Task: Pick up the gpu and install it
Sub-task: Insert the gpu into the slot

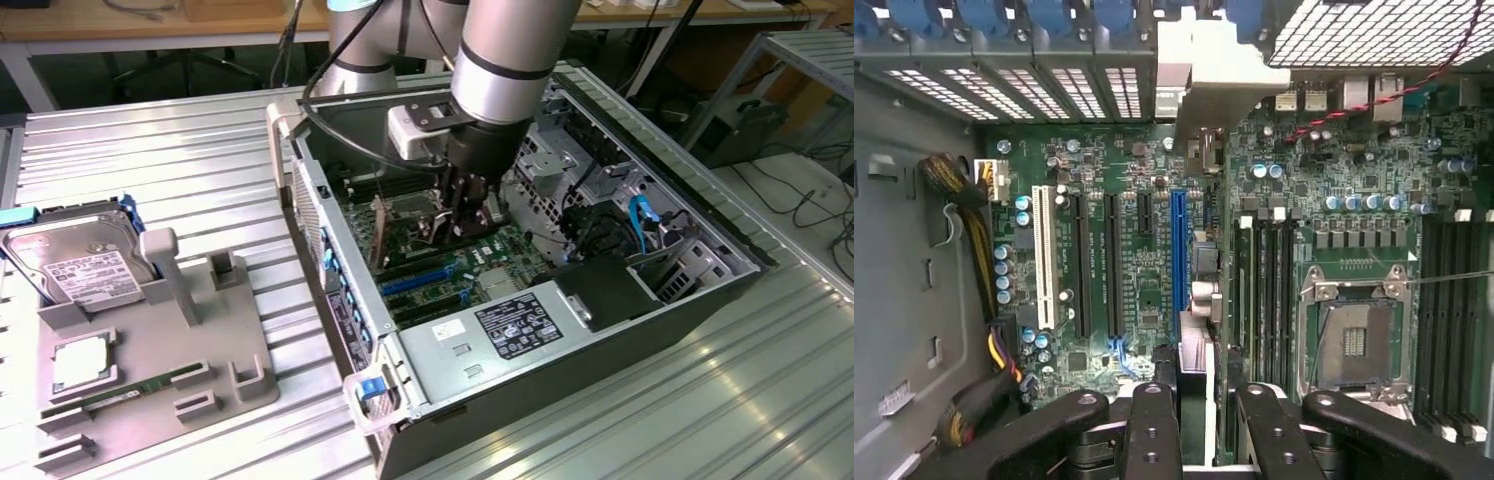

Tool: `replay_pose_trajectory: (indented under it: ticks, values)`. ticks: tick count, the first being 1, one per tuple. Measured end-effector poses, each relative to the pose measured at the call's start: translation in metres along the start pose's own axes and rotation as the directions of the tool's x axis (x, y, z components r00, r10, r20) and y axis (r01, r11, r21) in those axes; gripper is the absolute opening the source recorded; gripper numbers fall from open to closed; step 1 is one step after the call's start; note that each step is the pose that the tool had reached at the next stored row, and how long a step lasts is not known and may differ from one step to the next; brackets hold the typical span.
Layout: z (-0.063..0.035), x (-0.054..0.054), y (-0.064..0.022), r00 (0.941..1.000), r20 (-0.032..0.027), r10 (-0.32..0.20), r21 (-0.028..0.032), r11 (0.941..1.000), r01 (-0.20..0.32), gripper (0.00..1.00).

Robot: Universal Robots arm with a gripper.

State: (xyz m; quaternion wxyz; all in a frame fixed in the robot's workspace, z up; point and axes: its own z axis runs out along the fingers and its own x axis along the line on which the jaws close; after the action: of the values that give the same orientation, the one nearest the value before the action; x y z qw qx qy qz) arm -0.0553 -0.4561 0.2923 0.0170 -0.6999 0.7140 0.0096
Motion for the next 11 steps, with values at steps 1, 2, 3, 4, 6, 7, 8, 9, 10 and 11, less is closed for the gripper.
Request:
replay_pose_trajectory:
  ticks: [1,2,3,4,6,7,8,9,10,11]
  values:
    - [0.0012,0.001,0.0002,1.0,0.0001,0.0,-0.0003,1.0,0.0,0.27]
    - [0.0025,0.001,0.0006,1.0,0.0,0.0,-0.0011,1.0,0.0,0.27]
    - [0.0041,0.003,0.0012,1.0,-0.0001,0.0,-0.002,1.0,0.0,0.27]
    - [0.0052,0.005,0.0017,1.0,0.0,-0.001,-0.0024,1.0,0.001,0.27]
    - [0.0075,0.007,0.0044,1.0,0.0003,-0.002,-0.0026,1.0,0.002,0.27]
    - [0.0086,0.007,0.0056,1.0,0.0003,-0.002,-0.0026,1.0,0.002,0.27]
    - [0.0099,0.007,0.0065,1.0,0.0002,-0.002,-0.0027,1.0,0.002,0.27]
    - [0.0112,0.007,0.0072,1.0,0.0002,-0.002,-0.0027,1.0,0.002,0.27]
    - [0.0123,0.007,0.0083,1.0,0.0002,-0.002,-0.0028,1.0,0.002,0.27]
    - [0.0133,0.007,0.0097,1.0,0.0005,-0.003,-0.0028,1.0,0.003,0.27]
